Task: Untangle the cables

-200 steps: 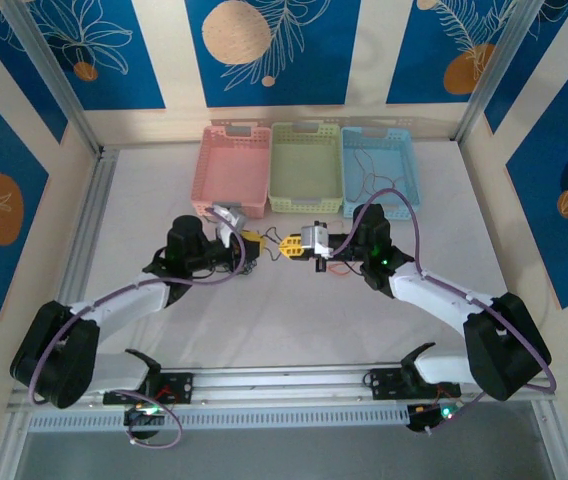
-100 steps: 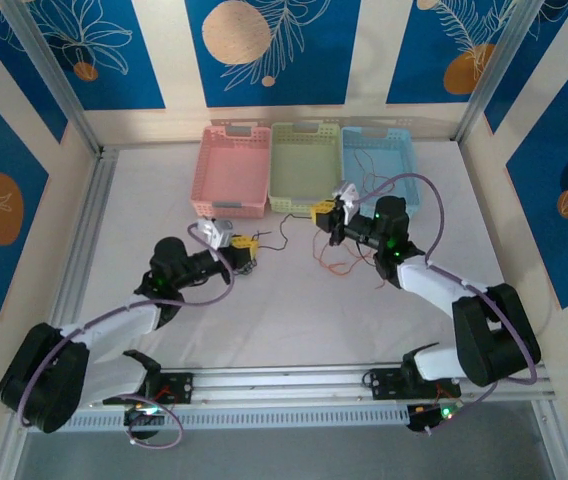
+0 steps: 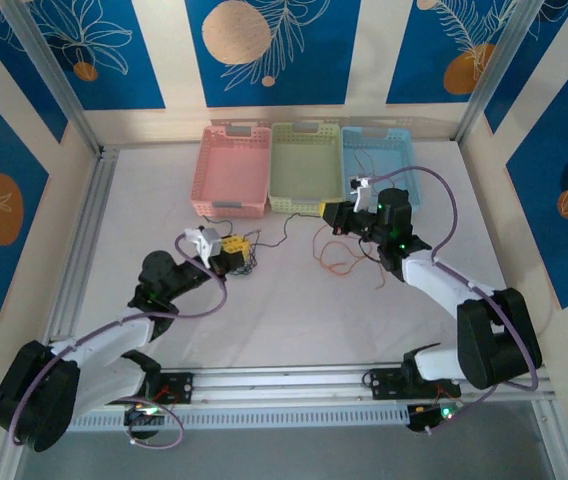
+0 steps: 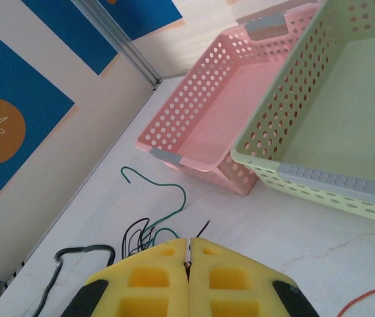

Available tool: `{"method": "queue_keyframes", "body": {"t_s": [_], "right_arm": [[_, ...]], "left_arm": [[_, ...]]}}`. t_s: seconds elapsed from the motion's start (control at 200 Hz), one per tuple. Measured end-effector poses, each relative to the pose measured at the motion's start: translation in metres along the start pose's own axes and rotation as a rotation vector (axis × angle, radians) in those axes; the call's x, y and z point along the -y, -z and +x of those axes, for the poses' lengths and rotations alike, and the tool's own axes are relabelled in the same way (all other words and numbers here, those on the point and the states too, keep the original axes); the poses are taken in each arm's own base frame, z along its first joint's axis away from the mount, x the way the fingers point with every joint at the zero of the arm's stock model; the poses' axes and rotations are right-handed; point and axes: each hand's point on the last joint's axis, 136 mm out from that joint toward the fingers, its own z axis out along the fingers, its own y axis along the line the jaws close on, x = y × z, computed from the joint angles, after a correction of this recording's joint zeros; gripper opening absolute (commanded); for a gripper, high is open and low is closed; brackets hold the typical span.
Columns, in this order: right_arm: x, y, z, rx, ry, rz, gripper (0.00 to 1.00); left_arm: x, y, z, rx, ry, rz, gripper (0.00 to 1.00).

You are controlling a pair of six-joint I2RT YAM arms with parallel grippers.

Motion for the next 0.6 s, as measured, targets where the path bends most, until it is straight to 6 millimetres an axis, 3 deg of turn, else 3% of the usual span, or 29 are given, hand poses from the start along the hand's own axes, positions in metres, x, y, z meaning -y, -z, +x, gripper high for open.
{"method": "queue_keyframes", "body": {"t_s": [0.04,0.17,0.335,0.6], "right_arm": [[-0.003,0.003,-0.006,0.011,0.021,0.005,0.00],[-0.020,0.010,-0.031,0.053,0.167,0.017,0.00],[-0.048,0.015,-0.038,0.059,0.376,0.021,0.00],[-0.062,0.007,-0.004,-0.058,0.617,0.056,0.00]], "left_arm": [[0.000,-0.001,-0.001,-0.008,0.002,0.000,0.68],[-0.003,-0.007,-0.006,-0.039,-0.003,-0.005,0.93],[-0.010,-0.006,-0.006,-0.115,-0.027,-0.055,0.94],[-0.014,-0.009,0.004,-0.251,-0.180,-0.145,0.93]]}}
